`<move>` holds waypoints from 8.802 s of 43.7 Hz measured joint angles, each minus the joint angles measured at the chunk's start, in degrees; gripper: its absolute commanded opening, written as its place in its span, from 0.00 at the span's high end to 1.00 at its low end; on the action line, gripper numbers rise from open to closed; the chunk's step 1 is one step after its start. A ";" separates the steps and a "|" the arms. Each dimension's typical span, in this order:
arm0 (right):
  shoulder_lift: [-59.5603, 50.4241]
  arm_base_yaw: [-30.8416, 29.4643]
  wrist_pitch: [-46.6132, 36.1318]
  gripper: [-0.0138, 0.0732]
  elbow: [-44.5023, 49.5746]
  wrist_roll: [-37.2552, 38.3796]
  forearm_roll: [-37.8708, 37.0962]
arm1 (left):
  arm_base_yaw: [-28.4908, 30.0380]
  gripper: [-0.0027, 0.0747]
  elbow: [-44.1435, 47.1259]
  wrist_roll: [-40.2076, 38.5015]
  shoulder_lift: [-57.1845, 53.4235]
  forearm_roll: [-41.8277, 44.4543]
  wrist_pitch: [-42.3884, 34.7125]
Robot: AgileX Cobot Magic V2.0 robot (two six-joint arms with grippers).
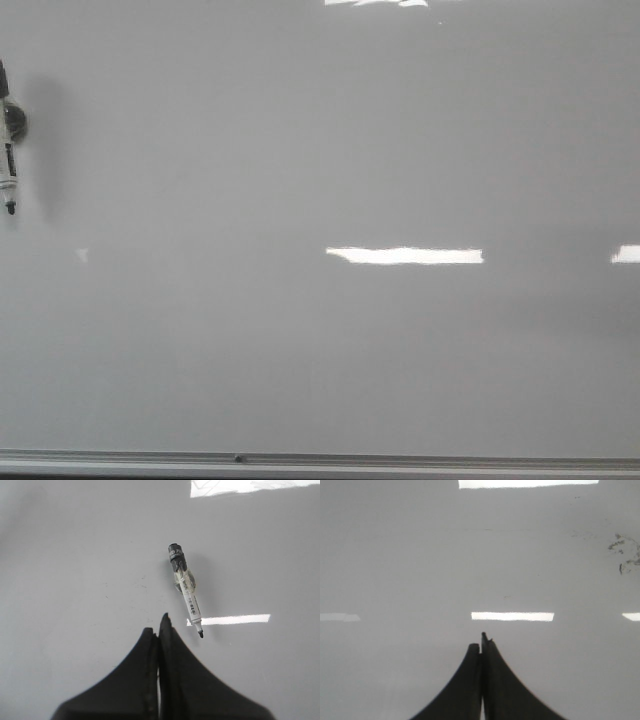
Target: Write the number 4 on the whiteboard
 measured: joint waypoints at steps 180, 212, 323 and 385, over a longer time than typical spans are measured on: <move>35.59 0.00 35.40 0.09 -38.24 -2.50 0.00 | -5.60 0.17 -37.27 -10.97 70.21 2.24 3.61; 35.59 0.00 35.40 0.09 -38.24 -2.50 0.00 | -5.60 0.39 -42.50 -10.97 85.56 2.24 -7.34; 70.04 42.64 52.81 0.09 -66.89 -49.07 22.31 | -47.93 0.98 -66.49 41.61 73.44 -10.81 56.49; 58.24 24.22 61.43 0.92 -68.09 -17.44 8.73 | -26.11 0.33 -66.49 18.81 57.34 -7.33 54.92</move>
